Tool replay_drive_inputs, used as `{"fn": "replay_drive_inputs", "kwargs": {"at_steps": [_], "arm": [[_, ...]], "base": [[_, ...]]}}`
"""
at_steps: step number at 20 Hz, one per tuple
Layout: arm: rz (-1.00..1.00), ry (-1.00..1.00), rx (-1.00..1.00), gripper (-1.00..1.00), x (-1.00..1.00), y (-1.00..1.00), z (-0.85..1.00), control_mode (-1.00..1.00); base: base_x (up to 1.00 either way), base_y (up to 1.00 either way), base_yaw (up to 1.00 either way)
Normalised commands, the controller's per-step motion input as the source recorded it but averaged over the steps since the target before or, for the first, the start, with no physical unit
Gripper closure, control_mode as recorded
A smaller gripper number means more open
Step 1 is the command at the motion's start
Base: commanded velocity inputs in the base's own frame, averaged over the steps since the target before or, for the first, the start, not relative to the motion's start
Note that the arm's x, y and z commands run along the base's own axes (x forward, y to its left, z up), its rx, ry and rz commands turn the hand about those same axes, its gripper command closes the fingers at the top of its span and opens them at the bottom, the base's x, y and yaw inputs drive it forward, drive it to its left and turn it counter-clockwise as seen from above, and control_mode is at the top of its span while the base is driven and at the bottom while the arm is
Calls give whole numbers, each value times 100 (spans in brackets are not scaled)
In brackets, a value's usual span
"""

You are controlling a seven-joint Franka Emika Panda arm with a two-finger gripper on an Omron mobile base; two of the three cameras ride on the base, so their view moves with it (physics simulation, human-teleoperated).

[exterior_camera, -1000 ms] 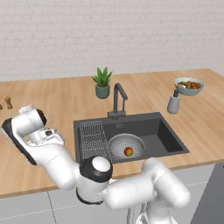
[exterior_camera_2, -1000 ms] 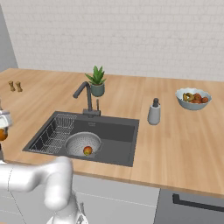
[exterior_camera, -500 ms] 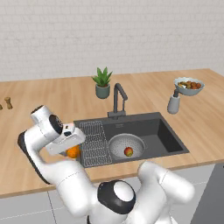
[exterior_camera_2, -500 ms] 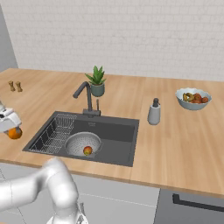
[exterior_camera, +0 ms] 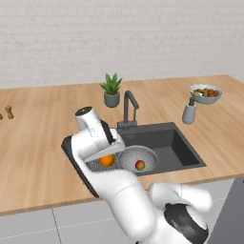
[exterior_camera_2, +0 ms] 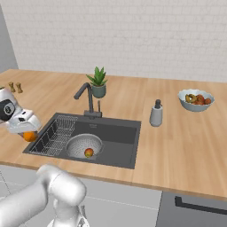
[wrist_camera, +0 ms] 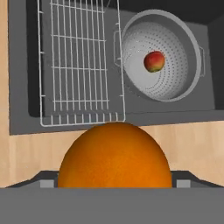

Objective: Put the colander in the sink, put the apple, orange in the colander, and turn on the sink faucet and pour water over the colander.

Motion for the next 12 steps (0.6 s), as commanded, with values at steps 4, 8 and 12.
{"fn": "replay_drive_inputs", "kwargs": {"at_steps": [4, 8, 12], "arm": [[23, -5, 12, 100, -24, -88, 25, -100], [23, -6, 13, 100, -27, -88, 22, -100], [26, -11, 12, 100, -23, -87, 13, -100]], "base": [[0, 0, 0], [0, 0, 0], [0, 0, 0]]}}
